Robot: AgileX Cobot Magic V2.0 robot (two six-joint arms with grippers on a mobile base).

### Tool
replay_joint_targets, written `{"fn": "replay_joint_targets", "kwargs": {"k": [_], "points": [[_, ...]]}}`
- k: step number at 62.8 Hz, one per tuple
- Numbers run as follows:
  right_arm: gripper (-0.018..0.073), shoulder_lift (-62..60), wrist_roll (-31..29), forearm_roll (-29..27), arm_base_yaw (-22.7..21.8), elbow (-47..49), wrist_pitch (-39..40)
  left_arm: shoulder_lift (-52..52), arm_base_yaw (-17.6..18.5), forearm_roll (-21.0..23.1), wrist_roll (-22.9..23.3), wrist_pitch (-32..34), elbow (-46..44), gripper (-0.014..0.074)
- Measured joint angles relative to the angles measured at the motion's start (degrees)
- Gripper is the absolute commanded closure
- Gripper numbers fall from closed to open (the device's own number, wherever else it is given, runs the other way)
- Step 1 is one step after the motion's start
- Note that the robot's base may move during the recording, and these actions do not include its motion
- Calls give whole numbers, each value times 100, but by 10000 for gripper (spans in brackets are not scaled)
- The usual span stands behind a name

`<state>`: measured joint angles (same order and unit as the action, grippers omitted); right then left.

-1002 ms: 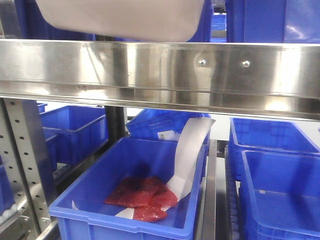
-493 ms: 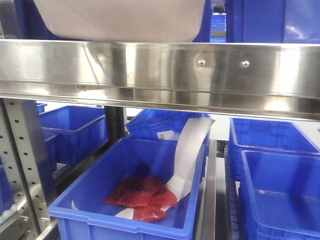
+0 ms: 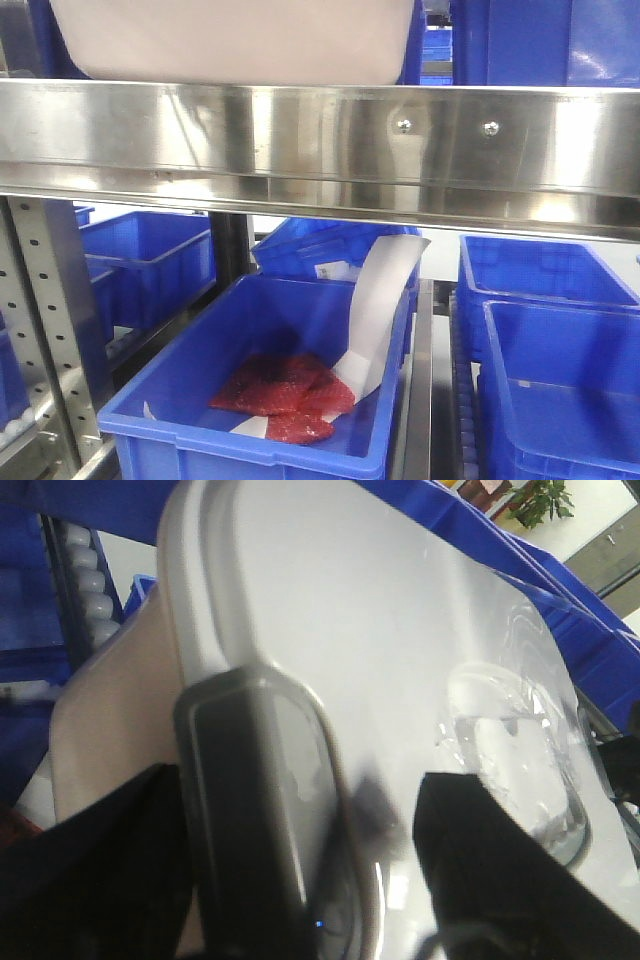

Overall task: Grab white bin and place on right shelf
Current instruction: 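Push the bin forward onto the upper roller shelf with both grippers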

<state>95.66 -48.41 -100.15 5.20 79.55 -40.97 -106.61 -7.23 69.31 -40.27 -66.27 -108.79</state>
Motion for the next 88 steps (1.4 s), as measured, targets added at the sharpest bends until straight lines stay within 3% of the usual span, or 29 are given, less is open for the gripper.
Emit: {"fn": "replay_joint_targets", "kwargs": {"k": [27,62,75,83,88], "points": [[-74,-11,-121,253,-136,10,-158,0,-36,-203,0,-202,0,260],[-72,-77,-611,2309,-136,313,680,0,-1,-1244,0,718,-4,260],[-66,-228,-633,2493,-136,465,696,63,-1,-1297,0,723,-14,284],[81,-528,-633,2514,-136,465,651,285,-1,-1318,0,610,-14,388],[289,-806,-633,2514,-136,465,629,500,-1,-1328,0,430,-26,485]]}}
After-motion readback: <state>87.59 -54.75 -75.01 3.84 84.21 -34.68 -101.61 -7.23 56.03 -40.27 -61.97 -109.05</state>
